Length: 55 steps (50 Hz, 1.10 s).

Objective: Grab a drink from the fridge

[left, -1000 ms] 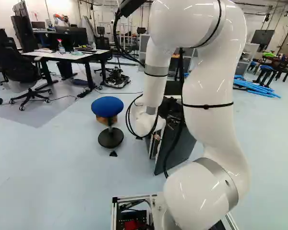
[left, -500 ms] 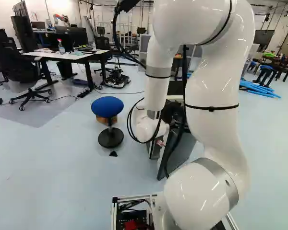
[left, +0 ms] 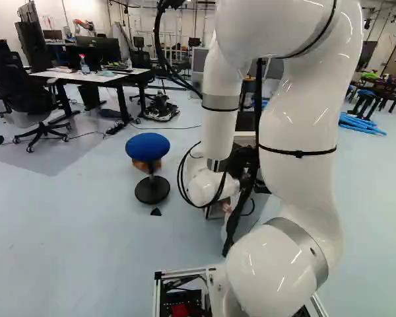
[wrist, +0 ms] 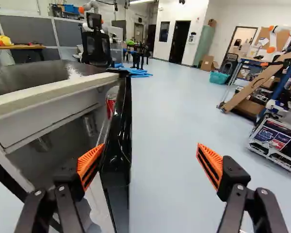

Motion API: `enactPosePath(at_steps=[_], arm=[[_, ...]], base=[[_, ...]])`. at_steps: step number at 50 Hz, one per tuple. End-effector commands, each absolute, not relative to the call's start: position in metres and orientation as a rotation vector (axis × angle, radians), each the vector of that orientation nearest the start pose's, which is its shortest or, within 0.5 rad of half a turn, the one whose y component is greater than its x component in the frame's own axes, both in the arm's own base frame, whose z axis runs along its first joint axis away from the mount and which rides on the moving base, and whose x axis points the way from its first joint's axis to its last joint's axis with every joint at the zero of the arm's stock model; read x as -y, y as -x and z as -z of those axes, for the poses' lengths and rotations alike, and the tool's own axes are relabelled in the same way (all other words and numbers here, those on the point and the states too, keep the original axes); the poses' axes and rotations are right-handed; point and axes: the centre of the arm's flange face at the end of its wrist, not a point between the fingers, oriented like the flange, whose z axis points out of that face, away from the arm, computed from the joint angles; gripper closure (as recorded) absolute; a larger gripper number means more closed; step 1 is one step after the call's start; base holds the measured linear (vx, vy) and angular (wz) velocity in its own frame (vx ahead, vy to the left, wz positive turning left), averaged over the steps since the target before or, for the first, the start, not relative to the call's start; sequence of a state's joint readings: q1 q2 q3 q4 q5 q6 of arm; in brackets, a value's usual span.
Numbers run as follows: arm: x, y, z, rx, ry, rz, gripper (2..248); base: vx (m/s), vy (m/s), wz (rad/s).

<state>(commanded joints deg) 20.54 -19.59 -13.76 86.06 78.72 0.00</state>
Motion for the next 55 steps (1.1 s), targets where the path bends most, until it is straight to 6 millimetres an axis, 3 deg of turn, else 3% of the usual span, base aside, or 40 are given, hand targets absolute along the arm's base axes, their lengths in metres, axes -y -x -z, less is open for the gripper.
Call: enactPosePath(at_steps=[55], arm=[[0.049, -0.237, -0.277, 1.273, -1.381, -1.047, 3]], base=[[0.0, 0.0, 0.0]])
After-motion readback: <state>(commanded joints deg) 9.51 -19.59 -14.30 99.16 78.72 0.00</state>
